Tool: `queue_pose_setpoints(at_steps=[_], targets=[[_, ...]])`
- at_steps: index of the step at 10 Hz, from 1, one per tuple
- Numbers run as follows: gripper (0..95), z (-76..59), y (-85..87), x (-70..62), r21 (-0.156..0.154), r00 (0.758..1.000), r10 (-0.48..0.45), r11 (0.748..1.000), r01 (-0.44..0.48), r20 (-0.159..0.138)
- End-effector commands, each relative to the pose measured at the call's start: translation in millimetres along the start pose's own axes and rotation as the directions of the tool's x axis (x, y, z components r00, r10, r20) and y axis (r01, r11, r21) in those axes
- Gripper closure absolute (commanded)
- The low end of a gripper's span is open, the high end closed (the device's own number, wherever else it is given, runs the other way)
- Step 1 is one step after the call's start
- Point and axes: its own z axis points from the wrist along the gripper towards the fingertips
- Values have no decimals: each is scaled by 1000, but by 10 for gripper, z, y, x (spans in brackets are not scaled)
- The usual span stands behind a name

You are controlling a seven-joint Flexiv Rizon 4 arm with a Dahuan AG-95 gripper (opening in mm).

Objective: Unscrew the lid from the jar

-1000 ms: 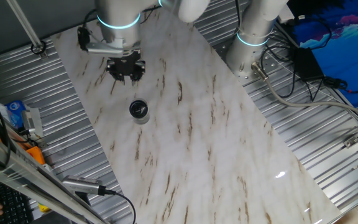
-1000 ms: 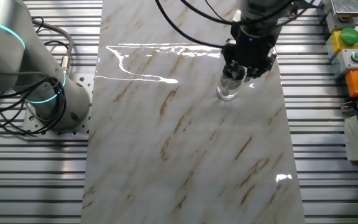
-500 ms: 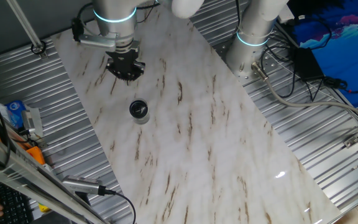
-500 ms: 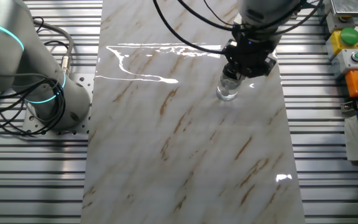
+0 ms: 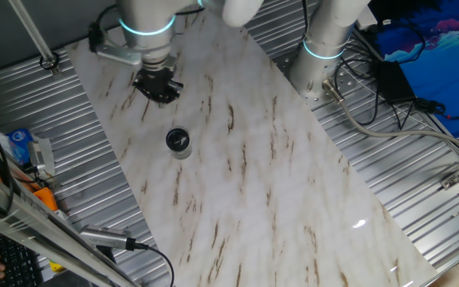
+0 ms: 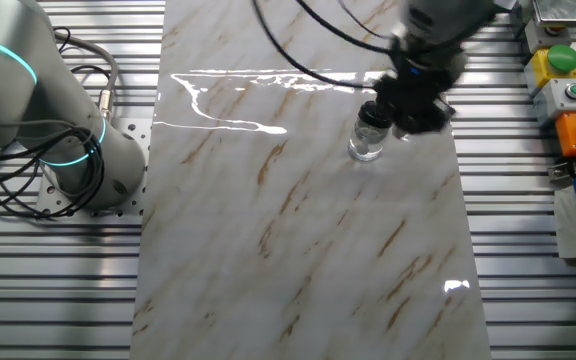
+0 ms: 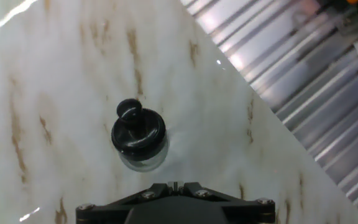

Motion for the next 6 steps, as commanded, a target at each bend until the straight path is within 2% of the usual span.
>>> queue_pose_setpoints(at_steps=[1,2,3,4,5,6], targets=[[950,193,-478,-8,-50,983,-170,984,174,66],[950,297,-630,-8,-51,978,-195,979,199,74],[950,352,-667,-17,-52,977,-197,978,202,76],[950,376,-659,-11,-47,983,-170,984,173,63],[950,368,-635,3,-31,986,-161,986,162,32],[950,368,-635,3,-35,988,-153,988,153,23]])
